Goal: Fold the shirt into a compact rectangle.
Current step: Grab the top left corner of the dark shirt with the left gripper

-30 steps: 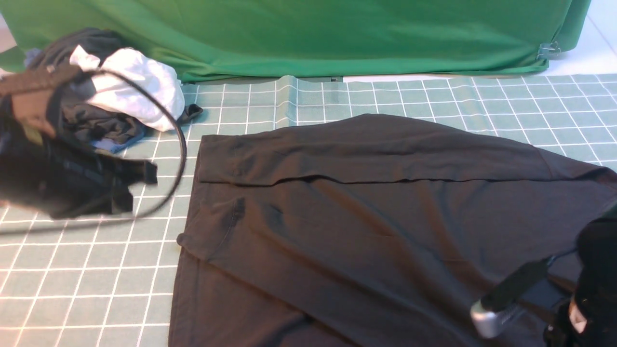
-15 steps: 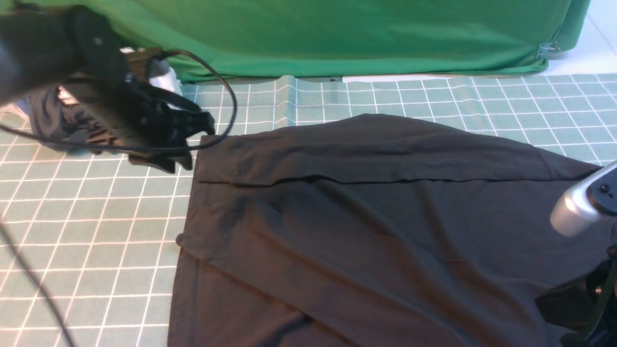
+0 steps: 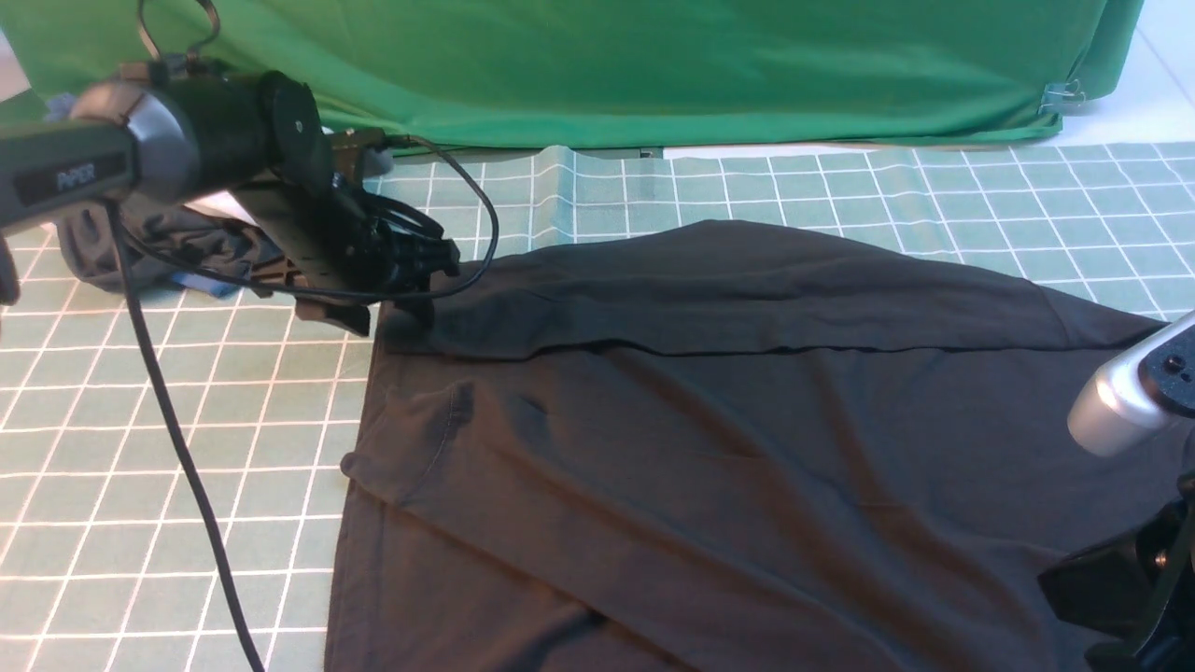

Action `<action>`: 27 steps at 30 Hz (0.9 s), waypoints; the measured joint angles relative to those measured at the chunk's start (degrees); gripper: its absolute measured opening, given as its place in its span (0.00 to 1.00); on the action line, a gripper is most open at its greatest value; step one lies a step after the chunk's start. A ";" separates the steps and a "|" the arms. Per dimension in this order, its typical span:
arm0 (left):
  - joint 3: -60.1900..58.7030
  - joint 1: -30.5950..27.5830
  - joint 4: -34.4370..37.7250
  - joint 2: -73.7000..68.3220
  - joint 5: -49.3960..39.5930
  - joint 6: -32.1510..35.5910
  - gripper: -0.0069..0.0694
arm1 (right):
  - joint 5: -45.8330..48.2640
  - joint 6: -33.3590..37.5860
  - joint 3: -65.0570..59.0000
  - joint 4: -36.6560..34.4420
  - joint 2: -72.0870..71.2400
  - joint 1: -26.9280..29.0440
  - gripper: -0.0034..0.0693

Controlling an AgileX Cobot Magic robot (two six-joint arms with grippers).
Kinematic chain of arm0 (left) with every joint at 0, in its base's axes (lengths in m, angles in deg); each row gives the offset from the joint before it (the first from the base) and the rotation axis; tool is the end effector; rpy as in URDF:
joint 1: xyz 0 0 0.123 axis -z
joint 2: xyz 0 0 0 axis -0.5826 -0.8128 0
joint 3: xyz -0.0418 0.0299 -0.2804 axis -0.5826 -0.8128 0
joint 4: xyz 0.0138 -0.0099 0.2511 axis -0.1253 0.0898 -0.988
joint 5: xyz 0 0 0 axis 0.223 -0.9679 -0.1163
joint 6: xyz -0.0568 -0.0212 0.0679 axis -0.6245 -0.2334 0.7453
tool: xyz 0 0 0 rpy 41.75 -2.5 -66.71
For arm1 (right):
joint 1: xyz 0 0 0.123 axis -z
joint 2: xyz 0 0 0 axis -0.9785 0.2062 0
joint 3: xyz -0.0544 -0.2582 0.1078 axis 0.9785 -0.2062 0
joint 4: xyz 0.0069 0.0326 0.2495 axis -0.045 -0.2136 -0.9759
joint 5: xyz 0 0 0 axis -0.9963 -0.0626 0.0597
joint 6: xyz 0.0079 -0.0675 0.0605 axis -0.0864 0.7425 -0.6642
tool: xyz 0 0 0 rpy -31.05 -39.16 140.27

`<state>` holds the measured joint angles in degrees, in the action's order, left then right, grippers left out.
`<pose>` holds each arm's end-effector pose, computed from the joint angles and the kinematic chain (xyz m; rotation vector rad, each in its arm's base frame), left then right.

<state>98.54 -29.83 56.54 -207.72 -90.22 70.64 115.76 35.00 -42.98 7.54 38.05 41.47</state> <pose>0.4342 -0.0524 0.1631 -0.1095 2.8147 -0.1959 0.1197 0.1024 0.2993 -0.7263 2.5443 0.4204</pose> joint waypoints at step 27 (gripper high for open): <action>0.11 0.00 4.69 -0.90 0.68 5.57 0.20 | -2.40 -0.07 0.00 0.19 0.00 0.00 0.07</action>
<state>98.65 -29.83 61.23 -208.62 -89.54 76.21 113.37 34.93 -42.98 7.73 38.05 41.47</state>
